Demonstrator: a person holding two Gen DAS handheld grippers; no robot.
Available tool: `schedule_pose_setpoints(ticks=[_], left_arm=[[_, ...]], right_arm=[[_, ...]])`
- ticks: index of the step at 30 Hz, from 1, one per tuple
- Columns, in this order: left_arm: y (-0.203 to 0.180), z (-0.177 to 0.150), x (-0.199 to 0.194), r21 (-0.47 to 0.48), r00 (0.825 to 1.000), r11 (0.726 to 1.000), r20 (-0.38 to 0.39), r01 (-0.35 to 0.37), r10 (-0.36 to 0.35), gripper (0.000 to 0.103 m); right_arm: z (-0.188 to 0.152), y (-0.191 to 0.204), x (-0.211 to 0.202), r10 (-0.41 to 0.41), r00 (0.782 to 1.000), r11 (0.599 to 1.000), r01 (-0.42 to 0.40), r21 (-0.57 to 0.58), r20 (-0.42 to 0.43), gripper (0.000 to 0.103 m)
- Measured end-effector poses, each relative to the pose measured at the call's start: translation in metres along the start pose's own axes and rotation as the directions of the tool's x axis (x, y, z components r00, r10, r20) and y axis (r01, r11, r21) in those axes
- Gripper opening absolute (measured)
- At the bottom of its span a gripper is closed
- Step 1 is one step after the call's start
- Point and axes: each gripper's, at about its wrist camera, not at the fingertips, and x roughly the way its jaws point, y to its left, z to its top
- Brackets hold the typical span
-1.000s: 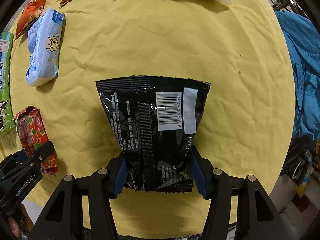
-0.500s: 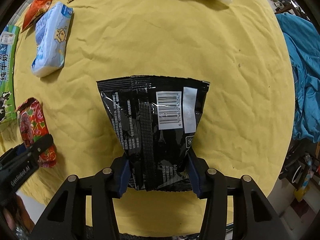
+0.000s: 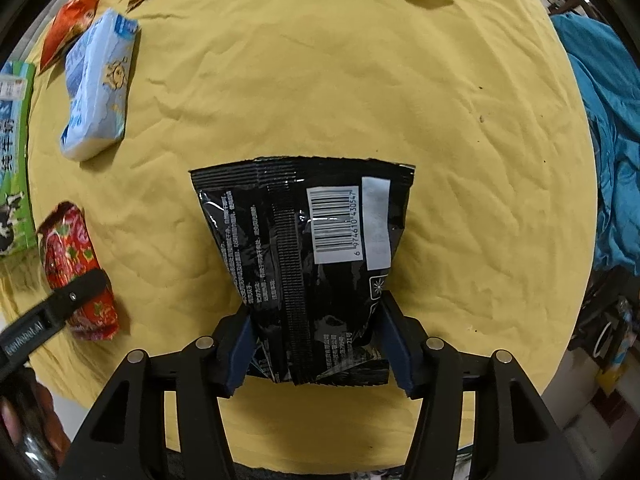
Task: Organize snacks
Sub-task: 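Lift both held bags and carry them toward the cardboard box, then lower both bags into the box and open both tools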
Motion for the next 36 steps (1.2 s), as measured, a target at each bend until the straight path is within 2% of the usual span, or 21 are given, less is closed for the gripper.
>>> schedule_pose_setpoints(ticks=[3, 5, 11, 18, 22, 25, 27, 32, 36], left_arm=[[-0.009, -0.006, -0.005, 0.042, 0.999, 0.999, 0.023, -0.033, 0.032, 0.044], [-0.012, -0.009, -0.009, 0.053, 0.999, 0.998, 0.037, -0.038, 0.037, 0.041], [-0.02, -0.022, -0.029, 0.086, 0.993, 0.993, 0.097, -0.075, 0.067, 0.04], [-0.03, -0.045, -0.081, 0.118, 0.978, 0.99, 0.206, -0.07, 0.045, 0.04], [-0.029, -0.058, -0.123, 0.127, 0.958, 0.991, 0.288, -0.046, 0.008, 0.04], [-0.008, -0.057, -0.162, 0.133, 0.938, 0.991, 0.346, -0.025, -0.023, 0.04], [0.007, -0.044, -0.181, 0.137, 0.926, 0.99, 0.376, -0.014, -0.039, 0.04], [0.026, -0.023, -0.229, 0.152, 0.891, 0.988, 0.448, 0.007, -0.075, 0.04], [0.063, -0.013, -0.259, 0.152, 0.875, 0.988, 0.474, 0.032, -0.101, 0.04]], right_arm=[[-0.001, -0.002, -0.003, -0.013, 1.0, 1.0, 0.013, -0.001, 0.02, 0.055], [-0.003, 0.0, -0.005, -0.026, 0.999, 1.0, 0.026, -0.012, 0.03, 0.053], [-0.015, 0.002, -0.016, -0.023, 0.998, 0.999, 0.026, -0.039, 0.059, 0.049], [-0.034, 0.002, -0.052, 0.029, 0.992, 0.998, -0.022, -0.062, 0.125, 0.048], [-0.043, 0.007, -0.081, 0.069, 0.983, 0.995, -0.056, -0.081, 0.17, 0.048], [-0.046, 0.013, -0.106, 0.107, 0.974, 0.991, -0.087, -0.105, 0.202, 0.048], [-0.049, 0.021, -0.125, 0.127, 0.965, 0.987, -0.099, -0.128, 0.23, 0.048], [-0.056, 0.07, -0.173, 0.194, 0.94, 0.974, -0.151, -0.17, 0.281, 0.048], [-0.056, 0.117, -0.208, 0.253, 0.915, 0.958, -0.192, -0.21, 0.315, 0.048]])
